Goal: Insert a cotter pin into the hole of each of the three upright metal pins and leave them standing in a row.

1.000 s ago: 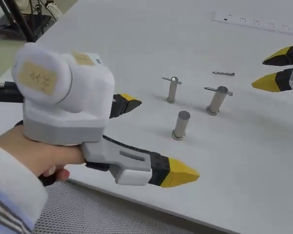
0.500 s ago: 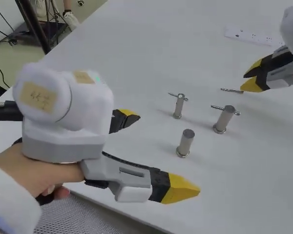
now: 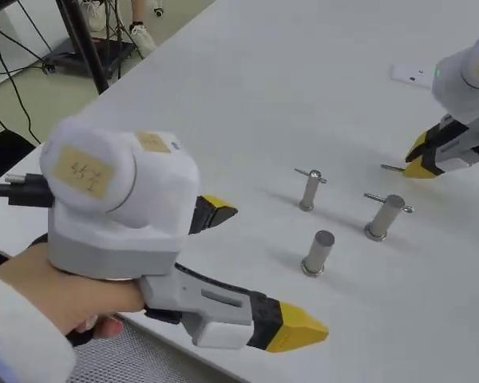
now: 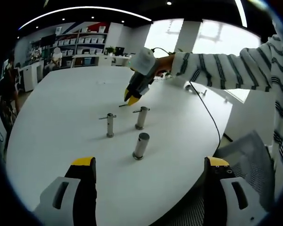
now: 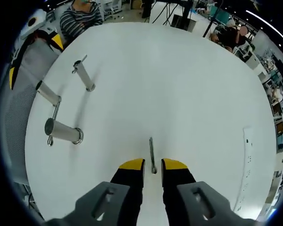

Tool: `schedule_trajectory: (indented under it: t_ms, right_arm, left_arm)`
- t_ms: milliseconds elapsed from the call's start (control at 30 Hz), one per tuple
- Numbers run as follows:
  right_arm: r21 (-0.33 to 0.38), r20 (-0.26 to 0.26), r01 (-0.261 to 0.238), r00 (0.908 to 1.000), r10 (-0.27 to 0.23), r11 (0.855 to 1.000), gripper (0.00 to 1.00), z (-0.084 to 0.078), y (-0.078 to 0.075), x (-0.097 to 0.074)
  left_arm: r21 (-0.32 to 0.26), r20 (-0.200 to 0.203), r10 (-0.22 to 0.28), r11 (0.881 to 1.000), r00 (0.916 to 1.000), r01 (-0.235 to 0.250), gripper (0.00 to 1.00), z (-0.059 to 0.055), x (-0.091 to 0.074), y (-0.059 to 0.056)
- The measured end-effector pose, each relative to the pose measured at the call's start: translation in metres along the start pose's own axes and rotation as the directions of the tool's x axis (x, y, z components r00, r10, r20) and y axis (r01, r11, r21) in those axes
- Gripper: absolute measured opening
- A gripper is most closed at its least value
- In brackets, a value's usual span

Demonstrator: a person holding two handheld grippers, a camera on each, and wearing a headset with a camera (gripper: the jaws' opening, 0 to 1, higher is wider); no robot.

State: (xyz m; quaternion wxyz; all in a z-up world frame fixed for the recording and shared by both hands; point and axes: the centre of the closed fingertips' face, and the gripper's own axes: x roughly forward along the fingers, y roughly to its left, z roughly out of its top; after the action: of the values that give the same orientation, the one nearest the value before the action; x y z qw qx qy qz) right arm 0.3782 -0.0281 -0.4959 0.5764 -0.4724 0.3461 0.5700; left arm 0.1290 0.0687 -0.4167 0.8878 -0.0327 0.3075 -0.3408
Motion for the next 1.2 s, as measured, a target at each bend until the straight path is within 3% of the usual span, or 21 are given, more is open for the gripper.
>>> schedule_trajectory:
  t_ms: [133, 300, 433, 633, 767, 967, 1200]
  right_arm:
    - [-0.024, -0.042, -0.016, 0.9990, 0.015, 1.000, 0.06, -0.005, 0.000, 0.004]
    - [-0.038, -0.068, -0.071, 0.9954, 0.068, 0.997, 0.00, -0.003, 0.008, 0.005]
    - [-0.055, -0.087, -0.075, 0.9937, 0.070, 0.996, 0.00, -0.002, 0.008, 0.004]
    - [-0.026, -0.081, -0.057, 0.9952, 0.054, 0.998, 0.00, -0.002, 0.008, 0.003]
    - [0.066, -0.058, -0.024, 0.9979, 0.027, 0.998, 0.00, -0.003, 0.007, 0.001]
    - [0.064, -0.027, -0.013, 0.9995, 0.014, 0.998, 0.00, -0.004, 0.008, -0.001]
    - [0.039, -0.042, 0.035, 0.9986, -0.034, 0.999, 0.00, -0.009, 0.006, -0.008]
  left_arm:
    - [0.000, -0.006, -0.003, 1.000, 1.0000, 0.003, 0.94, -0.001, 0.001, 0.000]
    - [-0.006, -0.002, -0.006, 1.000, 1.0000, 0.006, 0.93, -0.001, 0.001, 0.000]
    - [0.012, 0.013, -0.005, 1.000, 0.9999, 0.005, 0.92, 0.002, 0.001, 0.000]
    - [0.005, 0.007, 0.001, 1.000, 1.0000, -0.001, 0.90, 0.003, 0.000, 0.002]
    - [0.000, 0.003, 0.002, 1.000, 1.0000, -0.002, 0.89, 0.002, 0.000, 0.002]
    - [-0.007, 0.000, 0.007, 1.000, 1.0000, -0.007, 0.88, 0.001, -0.001, 0.001]
    - [-0.044, 0.015, 0.010, 0.999, 0.9998, -0.009, 0.85, 0.003, -0.001, 0.001]
